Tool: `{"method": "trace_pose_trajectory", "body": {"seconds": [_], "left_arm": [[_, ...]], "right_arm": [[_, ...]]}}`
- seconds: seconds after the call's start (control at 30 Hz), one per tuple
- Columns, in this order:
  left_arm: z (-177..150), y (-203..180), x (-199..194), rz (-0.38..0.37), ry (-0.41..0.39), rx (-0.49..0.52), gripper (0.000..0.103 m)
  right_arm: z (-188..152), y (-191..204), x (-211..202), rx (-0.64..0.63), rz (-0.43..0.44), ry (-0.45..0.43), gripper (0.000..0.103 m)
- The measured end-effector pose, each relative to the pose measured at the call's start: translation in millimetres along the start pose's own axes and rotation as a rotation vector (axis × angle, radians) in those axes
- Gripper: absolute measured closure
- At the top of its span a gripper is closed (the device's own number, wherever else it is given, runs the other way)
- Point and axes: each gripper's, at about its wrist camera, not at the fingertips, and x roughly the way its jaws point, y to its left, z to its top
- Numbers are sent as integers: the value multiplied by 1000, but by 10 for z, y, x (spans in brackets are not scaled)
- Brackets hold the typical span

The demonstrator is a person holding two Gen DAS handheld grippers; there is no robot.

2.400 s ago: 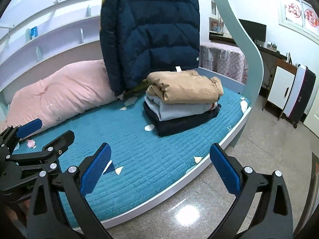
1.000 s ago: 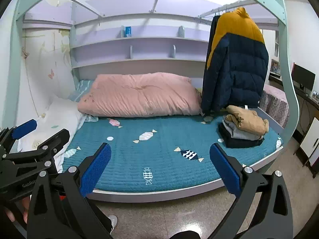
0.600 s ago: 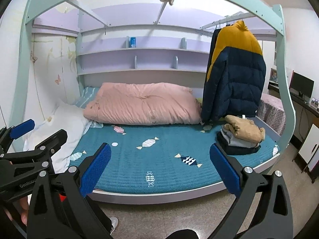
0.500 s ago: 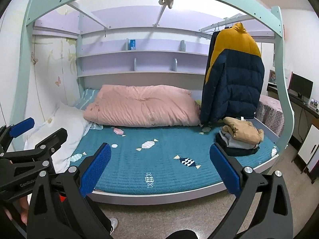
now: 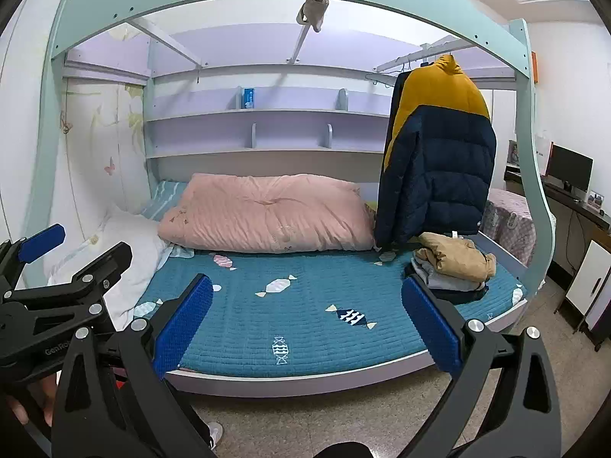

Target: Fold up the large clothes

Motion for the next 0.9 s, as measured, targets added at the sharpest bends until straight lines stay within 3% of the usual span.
{"method": "trace_pose_trajectory", "body": {"seconds": [0.9], "left_arm": [[53,-92,23,6,-12,-1,5]], "right_arm": [[9,-40,-5,12,2,-10,7]]}}
